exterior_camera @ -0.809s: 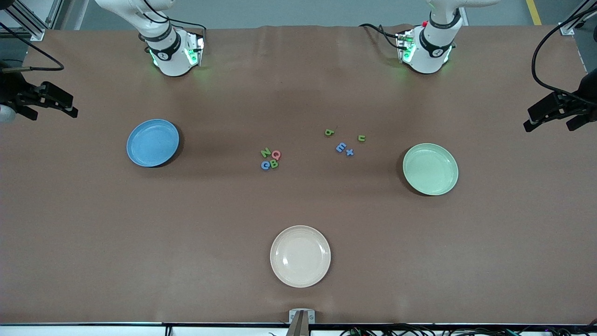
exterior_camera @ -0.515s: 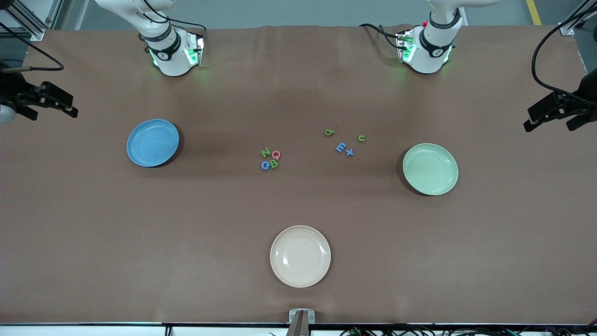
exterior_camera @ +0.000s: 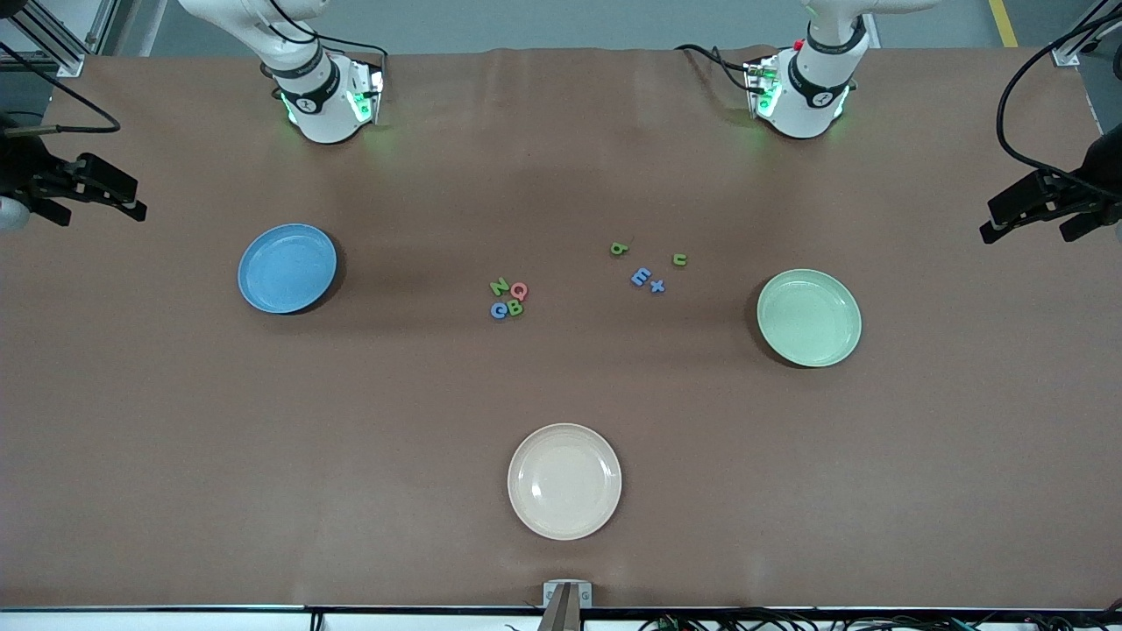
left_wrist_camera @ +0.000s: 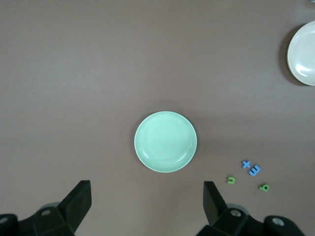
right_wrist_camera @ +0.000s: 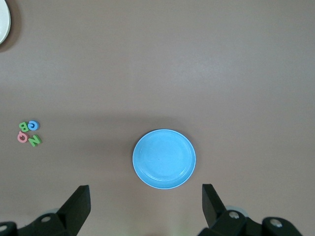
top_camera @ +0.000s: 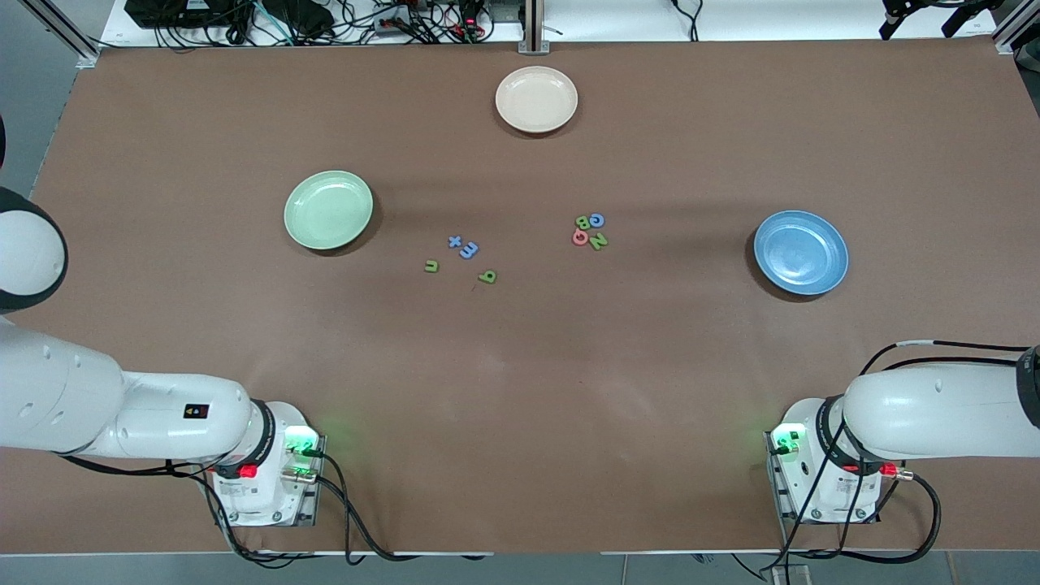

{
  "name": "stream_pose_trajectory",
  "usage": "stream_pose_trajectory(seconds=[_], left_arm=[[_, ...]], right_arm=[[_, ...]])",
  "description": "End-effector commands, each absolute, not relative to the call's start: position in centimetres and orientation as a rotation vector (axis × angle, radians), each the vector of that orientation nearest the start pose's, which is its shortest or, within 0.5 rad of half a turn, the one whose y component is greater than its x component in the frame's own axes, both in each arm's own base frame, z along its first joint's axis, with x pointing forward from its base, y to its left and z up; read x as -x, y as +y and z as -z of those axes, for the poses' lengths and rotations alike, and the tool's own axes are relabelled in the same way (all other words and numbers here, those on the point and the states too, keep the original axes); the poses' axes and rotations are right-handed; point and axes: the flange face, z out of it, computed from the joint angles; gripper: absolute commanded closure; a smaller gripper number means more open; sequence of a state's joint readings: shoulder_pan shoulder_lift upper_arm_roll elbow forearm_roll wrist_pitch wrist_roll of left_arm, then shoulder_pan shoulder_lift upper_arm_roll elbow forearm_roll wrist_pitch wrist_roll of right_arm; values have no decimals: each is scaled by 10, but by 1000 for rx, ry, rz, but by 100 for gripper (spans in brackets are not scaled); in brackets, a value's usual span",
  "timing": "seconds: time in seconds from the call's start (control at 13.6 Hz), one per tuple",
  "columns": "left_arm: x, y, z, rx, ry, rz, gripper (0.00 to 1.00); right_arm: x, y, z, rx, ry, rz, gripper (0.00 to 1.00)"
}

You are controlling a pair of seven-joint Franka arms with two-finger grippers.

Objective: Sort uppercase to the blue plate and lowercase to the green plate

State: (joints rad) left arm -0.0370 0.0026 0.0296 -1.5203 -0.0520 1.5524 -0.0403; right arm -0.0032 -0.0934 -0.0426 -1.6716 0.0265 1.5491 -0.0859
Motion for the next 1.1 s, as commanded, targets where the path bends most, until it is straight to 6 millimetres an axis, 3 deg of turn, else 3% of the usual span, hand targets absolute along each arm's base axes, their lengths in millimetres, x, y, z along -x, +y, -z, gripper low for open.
stream_pose_trajectory(seconds=[0.0, 0.15, 0.29, 0.44, 0.74, 1.03], left_arm=[[-549, -31, -635, 3191, 3, -94, 0], [-553, -63, -610, 3225, 40, -221, 0], [-550, -92, -589, 3251, -28, -308, 0], [-542, -137, -561, 3235, 49, -368, 0], [-525, -210, -490, 3224, -49, -315, 0], [-489, -268, -420, 3206, -64, -289, 0]], right_arm=[[-520, -21, -625, 3112, -51, -48, 0], [-520, -21, -625, 3112, -51, -48, 0], [-520, -21, -625, 3112, -51, -48, 0], [-520, -21, -625, 3112, -51, -48, 0], [-522, -21, -625, 3112, -53, -45, 0], [-526, -23, -622, 3113, -46, -52, 0]])
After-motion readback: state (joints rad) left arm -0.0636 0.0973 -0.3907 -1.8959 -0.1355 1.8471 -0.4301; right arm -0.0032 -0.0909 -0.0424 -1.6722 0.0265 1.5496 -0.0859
